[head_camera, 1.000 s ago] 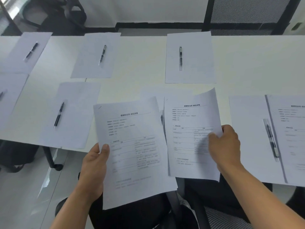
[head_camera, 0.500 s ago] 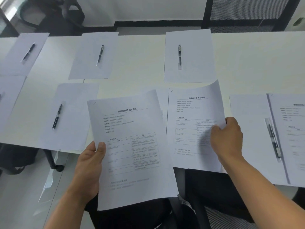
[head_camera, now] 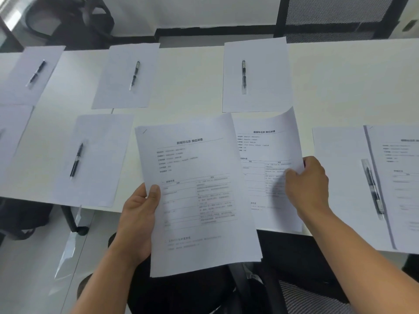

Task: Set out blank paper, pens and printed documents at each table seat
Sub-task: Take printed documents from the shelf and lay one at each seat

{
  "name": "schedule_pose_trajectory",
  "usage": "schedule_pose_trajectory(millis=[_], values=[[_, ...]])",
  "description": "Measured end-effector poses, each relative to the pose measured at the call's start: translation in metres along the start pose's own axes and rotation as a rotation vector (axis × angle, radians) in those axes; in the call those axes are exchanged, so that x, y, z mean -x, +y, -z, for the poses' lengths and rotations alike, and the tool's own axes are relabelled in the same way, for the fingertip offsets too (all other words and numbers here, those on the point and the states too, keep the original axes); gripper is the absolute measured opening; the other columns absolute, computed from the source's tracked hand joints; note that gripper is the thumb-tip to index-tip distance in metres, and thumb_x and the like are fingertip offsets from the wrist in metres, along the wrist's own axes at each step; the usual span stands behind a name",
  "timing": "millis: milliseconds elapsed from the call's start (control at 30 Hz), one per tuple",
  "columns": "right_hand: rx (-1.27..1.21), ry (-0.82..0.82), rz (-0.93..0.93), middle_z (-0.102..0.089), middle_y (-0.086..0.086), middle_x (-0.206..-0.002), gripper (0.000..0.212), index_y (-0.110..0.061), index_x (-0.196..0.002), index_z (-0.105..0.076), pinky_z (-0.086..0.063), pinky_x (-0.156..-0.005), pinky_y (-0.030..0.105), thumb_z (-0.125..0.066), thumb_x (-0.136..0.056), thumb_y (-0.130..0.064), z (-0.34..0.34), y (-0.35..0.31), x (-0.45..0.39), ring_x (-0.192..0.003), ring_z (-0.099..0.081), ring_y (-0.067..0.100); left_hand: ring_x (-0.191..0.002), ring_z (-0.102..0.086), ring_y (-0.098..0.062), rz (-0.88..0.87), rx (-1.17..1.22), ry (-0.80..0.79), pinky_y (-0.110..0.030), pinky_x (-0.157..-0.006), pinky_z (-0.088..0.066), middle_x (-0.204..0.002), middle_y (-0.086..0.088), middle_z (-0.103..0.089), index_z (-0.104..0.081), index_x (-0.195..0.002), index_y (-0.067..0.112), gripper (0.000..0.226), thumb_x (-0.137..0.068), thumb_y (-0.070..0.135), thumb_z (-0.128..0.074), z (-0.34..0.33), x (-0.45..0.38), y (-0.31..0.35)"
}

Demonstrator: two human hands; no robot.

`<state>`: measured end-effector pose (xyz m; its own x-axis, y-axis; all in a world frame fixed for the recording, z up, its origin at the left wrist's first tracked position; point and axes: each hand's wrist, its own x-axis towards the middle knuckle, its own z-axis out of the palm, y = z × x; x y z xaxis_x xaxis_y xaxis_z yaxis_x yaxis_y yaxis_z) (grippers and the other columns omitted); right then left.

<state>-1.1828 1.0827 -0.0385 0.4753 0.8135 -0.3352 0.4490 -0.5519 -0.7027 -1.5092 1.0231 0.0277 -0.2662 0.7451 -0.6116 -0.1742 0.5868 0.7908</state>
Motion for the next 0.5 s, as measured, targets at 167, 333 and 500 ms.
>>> schedule_pose_trajectory(millis=[167, 333, 500], values=[[0.001, -0.012, 0.011, -0.058, -0.006, -0.09, 0.005, -0.007, -0.106, -0.054, -0.038, -0.058, 0.028, -0.056, -0.101, -0.008, 0.001, 0.003, 0.0, -0.077, -0.056, 0.011, -0.11, -0.08, -0.036, -0.001, -0.004, -0.039, -0.06, -0.093, -0.064, -0.124, -0.007, -0.081, -0.071, -0.131, 0.02, 0.027, -0.114, 0.03, -0.053, -0.018, -0.001, 0.003], [-0.013, -0.058, -0.016, -0.063, -0.004, -0.095, 0.01, -0.009, -0.107, -0.057, -0.046, -0.064, 0.033, -0.061, -0.099, -0.013, 0.001, 0.003, -0.002, -0.084, -0.063, 0.018, -0.112, -0.079, -0.038, -0.001, -0.001, -0.066, -0.064, -0.095, -0.063, -0.126, -0.007, -0.081, -0.071, -0.132, 0.02, 0.028, -0.114, 0.031, -0.053, -0.028, 0.0, 0.003], [0.014, -0.089, -0.032, -0.067, -0.002, -0.099, 0.016, -0.011, -0.109, -0.06, -0.049, -0.065, 0.033, -0.066, -0.094, -0.015, 0.006, 0.0, -0.001, -0.087, -0.066, 0.021, -0.112, -0.079, -0.038, 0.012, -0.006, -0.084, -0.061, -0.092, -0.064, -0.125, -0.008, -0.081, -0.072, -0.13, 0.021, 0.027, -0.115, 0.03, -0.052, -0.036, 0.005, -0.001]])
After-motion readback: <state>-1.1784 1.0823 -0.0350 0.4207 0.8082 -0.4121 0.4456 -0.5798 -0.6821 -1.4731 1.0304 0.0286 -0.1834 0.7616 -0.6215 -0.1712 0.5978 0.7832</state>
